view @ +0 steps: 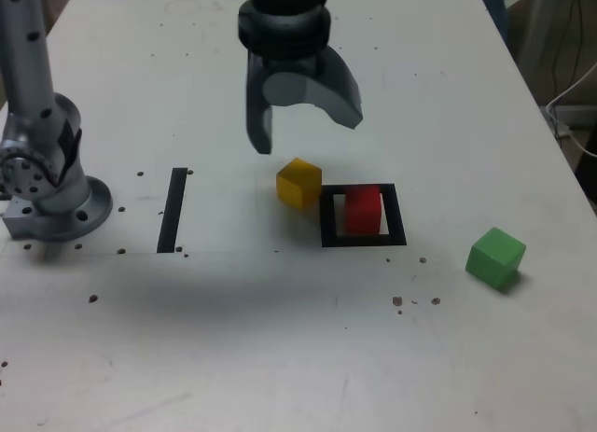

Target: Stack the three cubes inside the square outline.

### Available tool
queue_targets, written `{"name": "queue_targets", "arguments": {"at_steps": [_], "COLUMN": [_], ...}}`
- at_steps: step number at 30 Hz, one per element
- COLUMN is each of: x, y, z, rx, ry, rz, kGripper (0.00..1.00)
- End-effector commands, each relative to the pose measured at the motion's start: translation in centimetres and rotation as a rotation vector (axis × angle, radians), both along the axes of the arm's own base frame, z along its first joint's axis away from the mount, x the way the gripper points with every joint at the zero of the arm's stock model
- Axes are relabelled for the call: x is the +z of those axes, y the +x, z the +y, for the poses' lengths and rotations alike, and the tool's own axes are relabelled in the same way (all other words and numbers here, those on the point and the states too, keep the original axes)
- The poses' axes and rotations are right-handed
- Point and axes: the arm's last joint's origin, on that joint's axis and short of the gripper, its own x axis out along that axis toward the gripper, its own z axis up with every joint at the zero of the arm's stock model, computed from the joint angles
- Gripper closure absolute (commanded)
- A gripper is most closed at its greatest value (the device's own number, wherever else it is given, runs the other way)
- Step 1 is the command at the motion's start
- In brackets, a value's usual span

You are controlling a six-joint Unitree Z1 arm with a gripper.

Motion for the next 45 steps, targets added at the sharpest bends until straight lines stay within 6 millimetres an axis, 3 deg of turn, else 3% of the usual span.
{"name": "queue_targets", "arguments": {"at_steps": [1, 13, 25, 45], "x": [0.0, -3.2, -4.3, -6.3], "y": [-0.6, -3.4, -2.0, 1.1], "z": [0.6, 1.1, 0.0, -1.0], "rx": [-0.076, -0.469, -0.561, -0.556], "ry": [0.023, 0.036, 0.021, -0.007], "rz": [0.012, 0.236, 0.22, 0.26], "kGripper": [0.0, 0.0, 0.01, 0.07]}}
